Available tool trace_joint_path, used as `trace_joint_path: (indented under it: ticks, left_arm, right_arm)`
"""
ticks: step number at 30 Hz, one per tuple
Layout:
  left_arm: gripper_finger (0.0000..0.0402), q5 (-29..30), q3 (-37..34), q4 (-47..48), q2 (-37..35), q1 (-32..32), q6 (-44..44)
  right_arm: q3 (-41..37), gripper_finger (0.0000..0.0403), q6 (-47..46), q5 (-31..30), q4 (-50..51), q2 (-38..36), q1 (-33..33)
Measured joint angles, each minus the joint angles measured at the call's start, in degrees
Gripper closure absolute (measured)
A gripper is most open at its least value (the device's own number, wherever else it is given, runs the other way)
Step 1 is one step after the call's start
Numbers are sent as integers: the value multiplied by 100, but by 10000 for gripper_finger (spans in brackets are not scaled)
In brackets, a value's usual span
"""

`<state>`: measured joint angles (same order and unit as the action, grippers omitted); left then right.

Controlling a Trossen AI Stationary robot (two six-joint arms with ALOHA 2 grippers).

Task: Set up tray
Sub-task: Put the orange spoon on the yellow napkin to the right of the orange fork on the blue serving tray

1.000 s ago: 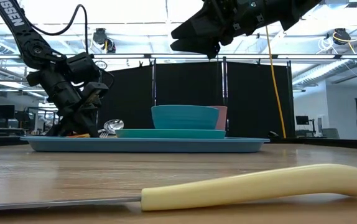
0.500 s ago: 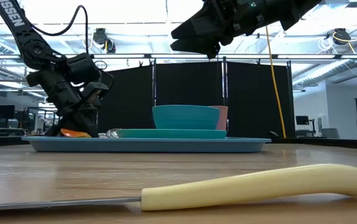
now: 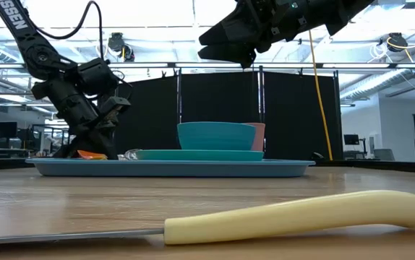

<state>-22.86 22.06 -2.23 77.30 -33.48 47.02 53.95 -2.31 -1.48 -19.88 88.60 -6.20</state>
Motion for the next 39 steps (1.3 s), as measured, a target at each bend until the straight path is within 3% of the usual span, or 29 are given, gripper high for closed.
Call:
trace_joint_path:
  ticks: [22, 28, 34, 39]
  left_arm:
    - [395, 960, 0, -59, -11, 438, 479]
    - [379, 1119, 6, -10, -11, 544, 569]
    - [395, 1256, 9, 17, -13, 700, 591]
    - [362, 1391, 10, 33, -14, 824, 689]
  right_arm:
    - [0, 206, 0, 0, 4, 0, -1]
    - [0, 206, 0, 0, 4, 0, 0]
    - [0, 206, 0, 0, 4, 2, -2]
    - [0, 206, 0, 0, 4, 2, -2]
